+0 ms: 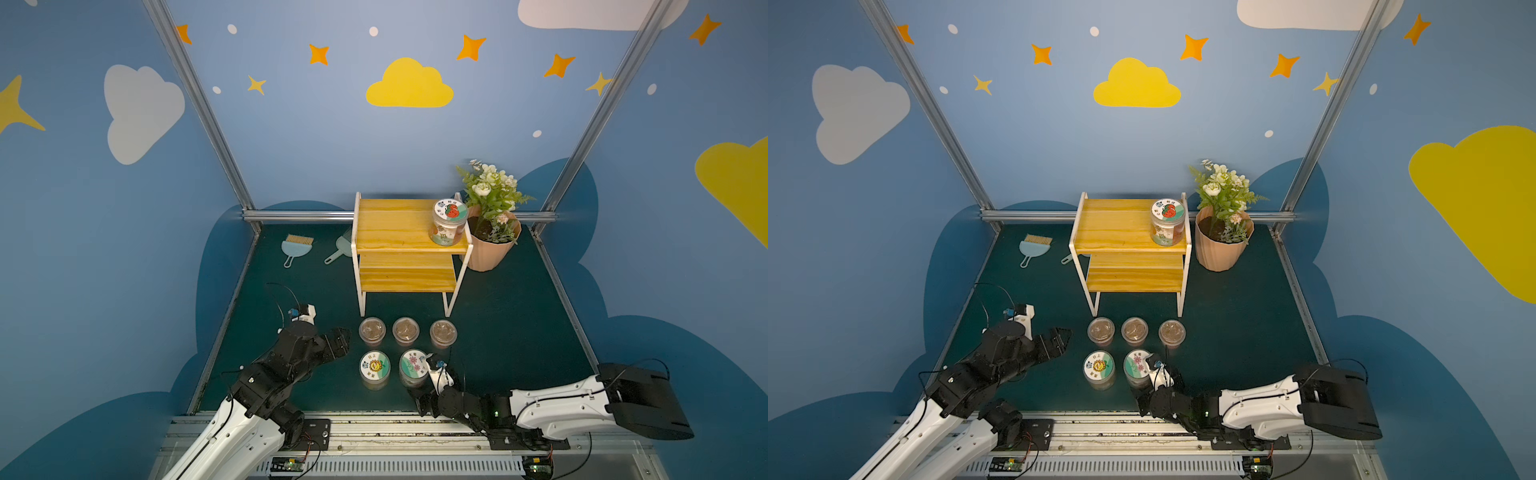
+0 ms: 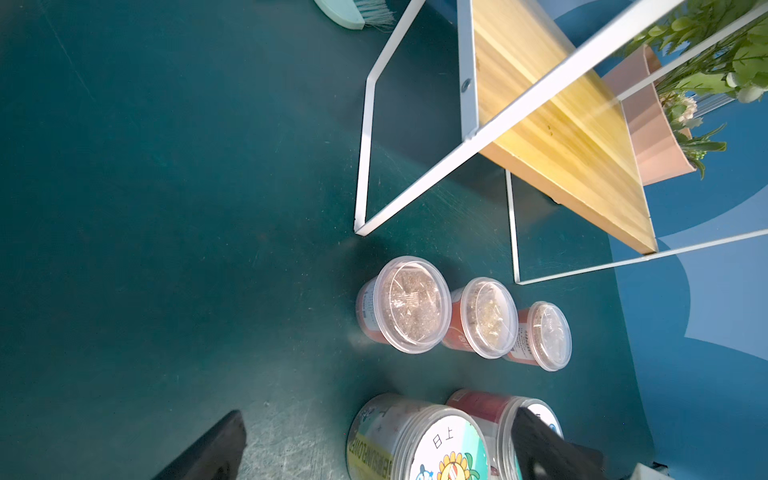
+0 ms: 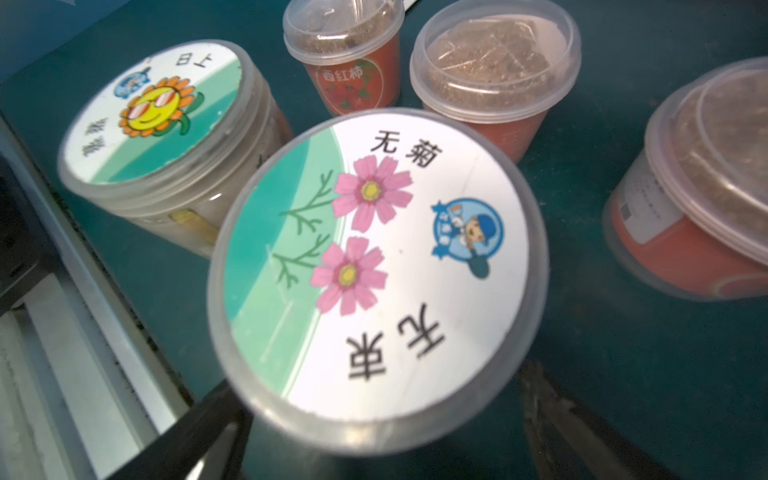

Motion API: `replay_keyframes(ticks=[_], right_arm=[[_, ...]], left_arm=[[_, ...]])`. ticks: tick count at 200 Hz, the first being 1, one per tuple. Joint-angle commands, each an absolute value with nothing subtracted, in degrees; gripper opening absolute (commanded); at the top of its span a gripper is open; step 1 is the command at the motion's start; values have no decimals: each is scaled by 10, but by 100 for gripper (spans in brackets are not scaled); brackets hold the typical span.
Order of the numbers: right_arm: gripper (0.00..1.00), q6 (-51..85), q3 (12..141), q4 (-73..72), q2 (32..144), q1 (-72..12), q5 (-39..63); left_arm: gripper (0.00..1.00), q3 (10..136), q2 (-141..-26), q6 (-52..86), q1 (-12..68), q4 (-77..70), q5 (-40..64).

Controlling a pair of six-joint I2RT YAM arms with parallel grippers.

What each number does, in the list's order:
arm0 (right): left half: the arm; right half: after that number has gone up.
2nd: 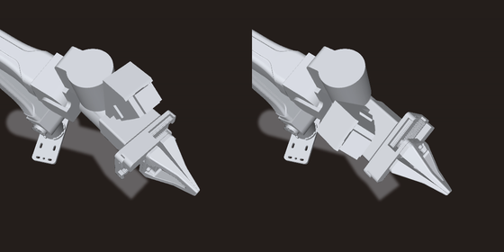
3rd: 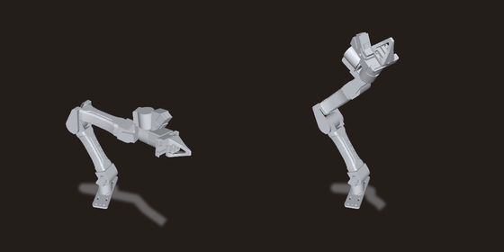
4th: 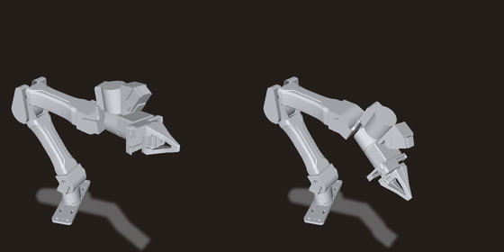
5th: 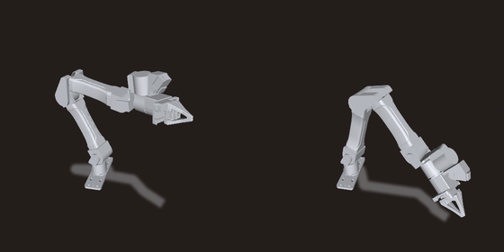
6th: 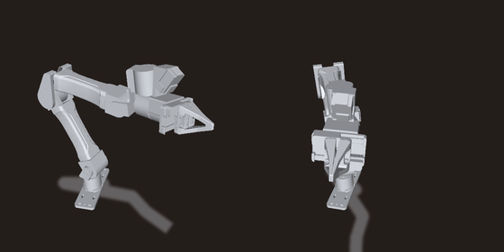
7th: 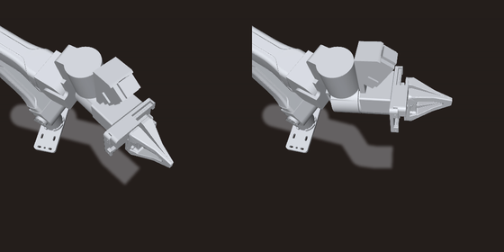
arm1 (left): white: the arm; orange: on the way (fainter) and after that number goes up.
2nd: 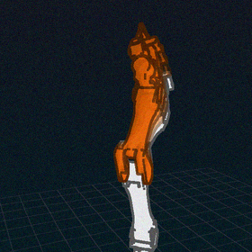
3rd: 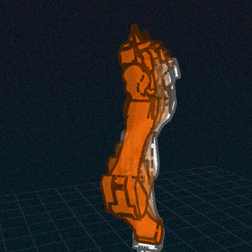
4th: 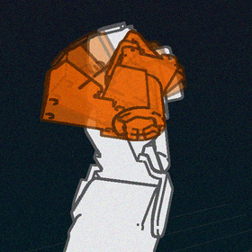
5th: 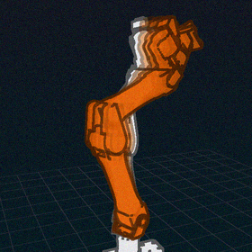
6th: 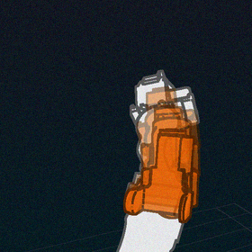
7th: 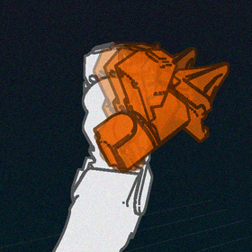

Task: Place the seed container on the shelf
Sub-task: Pick up the seed jar at the center of the board.

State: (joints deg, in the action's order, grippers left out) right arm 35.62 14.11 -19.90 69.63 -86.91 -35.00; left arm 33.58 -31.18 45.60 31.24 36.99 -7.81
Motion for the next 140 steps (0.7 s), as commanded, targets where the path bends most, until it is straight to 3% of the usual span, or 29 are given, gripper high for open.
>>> replay_keyframes(ticks=[1,68,140], right_arm=[[98,330,138,-266,729,-860,-368],[98,278,149,-436,872,-846,-404],[98,261,152,-530,940,-840,-427]], left_arm=[[100,330,-311,448,314,356,-89],[100,332,-318,440,315,361,-87],[100,346,-339,414,315,363,-91]])
